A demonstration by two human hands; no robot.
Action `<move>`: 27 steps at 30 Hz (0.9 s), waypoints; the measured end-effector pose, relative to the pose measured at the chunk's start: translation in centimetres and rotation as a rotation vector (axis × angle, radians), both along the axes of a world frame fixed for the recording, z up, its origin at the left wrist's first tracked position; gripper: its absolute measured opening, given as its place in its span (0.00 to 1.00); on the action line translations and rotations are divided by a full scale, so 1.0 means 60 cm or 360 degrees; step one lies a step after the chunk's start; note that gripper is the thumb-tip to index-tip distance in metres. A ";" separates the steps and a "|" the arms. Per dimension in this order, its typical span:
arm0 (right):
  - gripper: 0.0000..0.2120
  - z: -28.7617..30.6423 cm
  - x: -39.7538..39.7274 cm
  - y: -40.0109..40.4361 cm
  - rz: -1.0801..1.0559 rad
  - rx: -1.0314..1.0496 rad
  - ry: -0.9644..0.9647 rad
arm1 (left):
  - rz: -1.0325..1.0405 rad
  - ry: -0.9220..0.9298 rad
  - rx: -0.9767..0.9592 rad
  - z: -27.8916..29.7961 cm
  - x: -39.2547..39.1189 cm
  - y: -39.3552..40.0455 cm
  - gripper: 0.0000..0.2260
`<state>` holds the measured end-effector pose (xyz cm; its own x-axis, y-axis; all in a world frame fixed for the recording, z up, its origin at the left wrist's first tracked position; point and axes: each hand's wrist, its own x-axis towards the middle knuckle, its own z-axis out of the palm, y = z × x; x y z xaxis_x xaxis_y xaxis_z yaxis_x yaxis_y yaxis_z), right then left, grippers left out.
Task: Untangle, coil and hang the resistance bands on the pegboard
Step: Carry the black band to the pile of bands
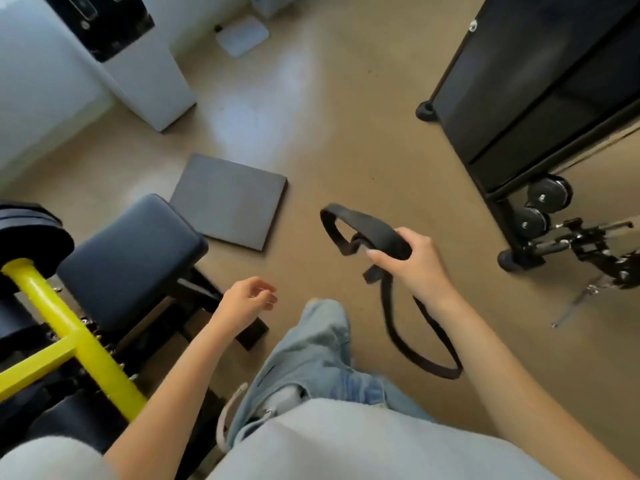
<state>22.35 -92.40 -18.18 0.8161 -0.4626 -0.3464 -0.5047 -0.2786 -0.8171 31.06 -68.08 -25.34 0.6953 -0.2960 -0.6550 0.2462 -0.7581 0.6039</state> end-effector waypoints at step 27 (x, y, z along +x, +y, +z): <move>0.10 -0.061 1.143 -0.854 -0.0233 -0.0099 0.0208 | -0.0029 -0.0121 -0.0179 0.033 1.221 -0.840 0.09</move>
